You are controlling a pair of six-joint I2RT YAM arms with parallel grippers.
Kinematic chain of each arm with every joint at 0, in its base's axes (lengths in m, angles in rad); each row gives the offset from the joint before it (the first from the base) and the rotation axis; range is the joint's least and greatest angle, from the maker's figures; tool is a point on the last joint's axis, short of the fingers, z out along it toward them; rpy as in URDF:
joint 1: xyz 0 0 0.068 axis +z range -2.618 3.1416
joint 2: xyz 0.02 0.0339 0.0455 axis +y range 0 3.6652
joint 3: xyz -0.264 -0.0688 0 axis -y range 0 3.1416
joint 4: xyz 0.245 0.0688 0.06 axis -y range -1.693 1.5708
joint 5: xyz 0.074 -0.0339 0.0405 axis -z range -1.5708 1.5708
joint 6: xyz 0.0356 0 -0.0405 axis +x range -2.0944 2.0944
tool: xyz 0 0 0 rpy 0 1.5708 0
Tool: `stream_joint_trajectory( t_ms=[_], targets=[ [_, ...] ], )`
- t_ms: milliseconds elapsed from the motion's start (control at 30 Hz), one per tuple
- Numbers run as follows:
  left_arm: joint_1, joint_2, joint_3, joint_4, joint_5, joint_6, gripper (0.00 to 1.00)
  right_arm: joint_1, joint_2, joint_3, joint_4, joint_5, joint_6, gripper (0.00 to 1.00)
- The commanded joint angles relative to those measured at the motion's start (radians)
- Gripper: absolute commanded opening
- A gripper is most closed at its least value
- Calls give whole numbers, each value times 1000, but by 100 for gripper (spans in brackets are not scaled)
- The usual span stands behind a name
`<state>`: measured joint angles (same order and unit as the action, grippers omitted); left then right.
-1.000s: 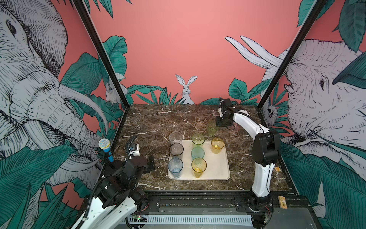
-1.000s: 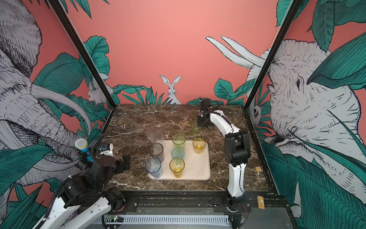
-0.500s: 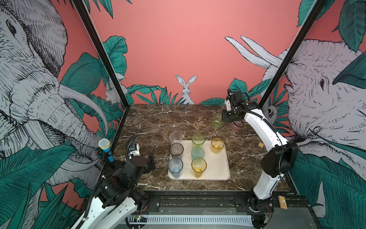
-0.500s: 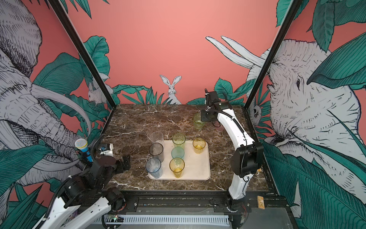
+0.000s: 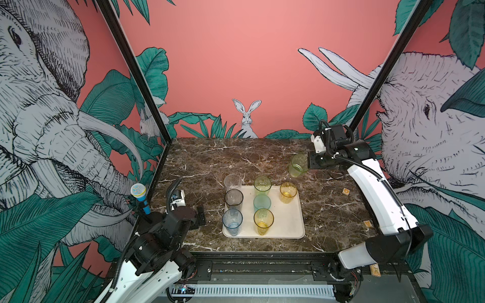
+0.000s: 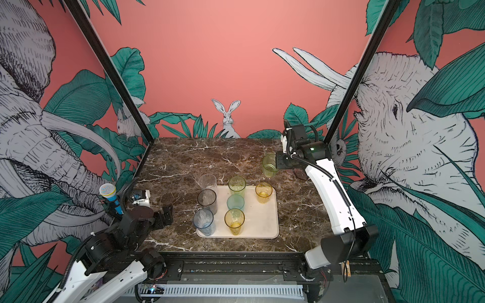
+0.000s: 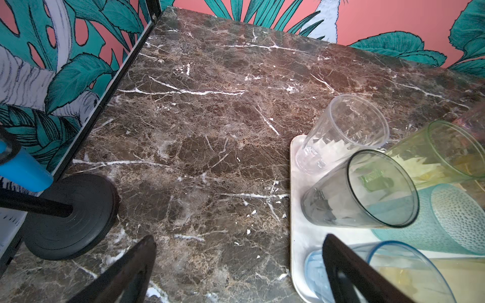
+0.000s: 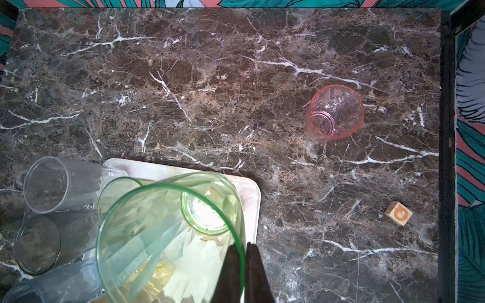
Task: Place the glasses into the tray
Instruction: Place the glass on the tray.
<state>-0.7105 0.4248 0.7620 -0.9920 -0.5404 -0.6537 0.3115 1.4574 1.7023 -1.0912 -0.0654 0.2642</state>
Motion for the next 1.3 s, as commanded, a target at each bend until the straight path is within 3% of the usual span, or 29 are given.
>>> stream_joint_trajectory(
  t_ms=[0, 633, 1267],
  targets=[
    [3, -1, -1, 1, -23, 7, 99, 26, -65, -32, -47, -20, 4, 0],
    [3, -11, -11, 0, -9, -10, 99, 196, -282, -242, -125, 41, 86, 0],
    [3, -18, -21, 6, 0, -18, 99, 223, -365, -635, 119, 21, 180, 0]
  ],
)
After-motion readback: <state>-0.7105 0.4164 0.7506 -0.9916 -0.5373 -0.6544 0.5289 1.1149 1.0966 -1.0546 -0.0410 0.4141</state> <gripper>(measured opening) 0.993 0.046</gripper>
